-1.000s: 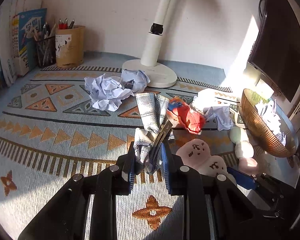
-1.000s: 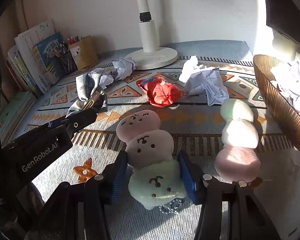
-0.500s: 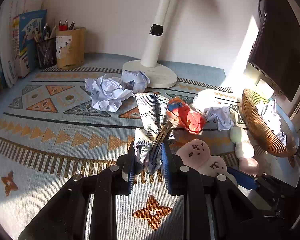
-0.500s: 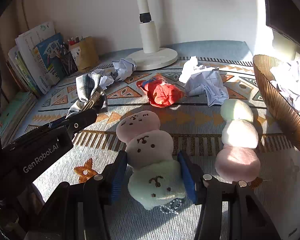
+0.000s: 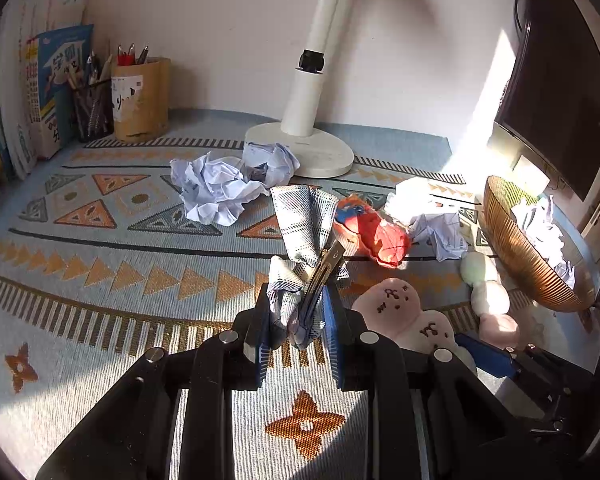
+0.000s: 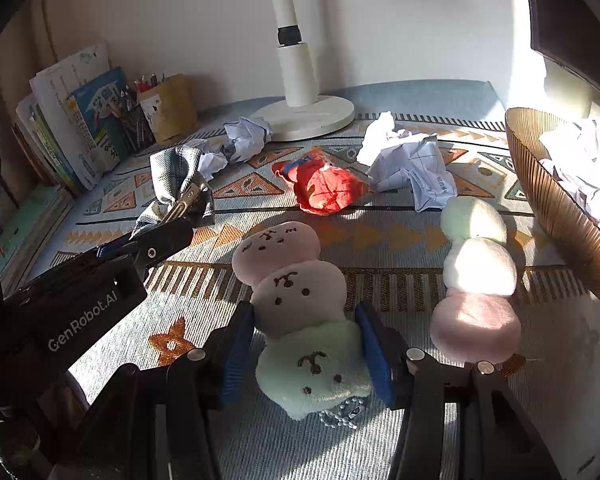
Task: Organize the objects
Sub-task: 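Hold the plaid cloth and dango plush lifted above the rug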
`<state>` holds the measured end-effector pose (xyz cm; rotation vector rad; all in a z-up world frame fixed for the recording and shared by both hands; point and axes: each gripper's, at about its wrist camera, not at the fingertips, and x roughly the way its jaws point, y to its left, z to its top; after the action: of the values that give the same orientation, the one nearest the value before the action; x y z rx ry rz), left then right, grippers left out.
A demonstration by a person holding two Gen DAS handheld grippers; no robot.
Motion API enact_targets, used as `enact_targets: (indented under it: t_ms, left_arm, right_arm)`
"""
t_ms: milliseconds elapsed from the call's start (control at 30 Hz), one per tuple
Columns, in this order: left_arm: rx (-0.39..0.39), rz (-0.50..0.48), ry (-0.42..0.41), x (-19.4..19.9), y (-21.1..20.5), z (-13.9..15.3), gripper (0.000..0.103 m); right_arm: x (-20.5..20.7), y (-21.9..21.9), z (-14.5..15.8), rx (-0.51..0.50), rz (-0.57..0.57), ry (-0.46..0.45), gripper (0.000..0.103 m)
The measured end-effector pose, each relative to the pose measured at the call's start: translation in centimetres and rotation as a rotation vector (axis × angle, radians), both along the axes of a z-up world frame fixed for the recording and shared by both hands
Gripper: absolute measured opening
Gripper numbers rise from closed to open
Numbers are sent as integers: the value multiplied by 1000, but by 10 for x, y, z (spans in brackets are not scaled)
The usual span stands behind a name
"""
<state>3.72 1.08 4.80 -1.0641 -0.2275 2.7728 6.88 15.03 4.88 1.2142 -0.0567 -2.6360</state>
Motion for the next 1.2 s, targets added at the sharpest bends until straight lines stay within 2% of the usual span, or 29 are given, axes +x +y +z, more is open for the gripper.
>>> enact_targets:
  t_ms: [500, 633, 733, 833, 867, 900, 933, 1033, 1100, 1133, 1200]
  left_arm:
    - [-1, -1, 2, 0, -1, 1, 21]
    - [-1, 0, 2, 0, 0, 1, 21]
    - [-1, 0, 2, 0, 0, 1, 21]
    - [-1, -1, 3, 0, 0, 1, 21]
    - [-1, -1, 3, 0, -1, 1, 21]
    - [-1, -1, 4, 0, -1, 1, 21]
    - [0, 0, 4, 0, -1, 1, 21]
    - [0, 0, 3, 0, -1, 1, 21]
    - [-6, 5, 2, 0, -1, 2, 21]
    - [-7, 6, 2, -1, -1, 4, 21]
    - [-5, -5, -13, -2, 3, 9, 21]
  right_arm:
    - [-1, 0, 0, -6, -1, -3, 52]
    - [-1, 1, 0, -13, -1, -5, 56]
    - [0, 0, 1, -14, 2, -2, 66]
    - [0, 1, 1, -15, 2, 7, 66]
    - [1, 0, 1, -13, 8, 7, 65]
    - [1, -1, 1, -8, 10, 12, 60]
    - [2, -2, 1, 3, 4, 18, 46]
    - [7, -3, 6, 0, 15, 55, 43]
    - [10, 2, 11, -34, 18, 76, 42]
    - [11, 9, 15, -82, 16, 77, 42]
    - [11, 32, 25, -255, 14, 55, 42]
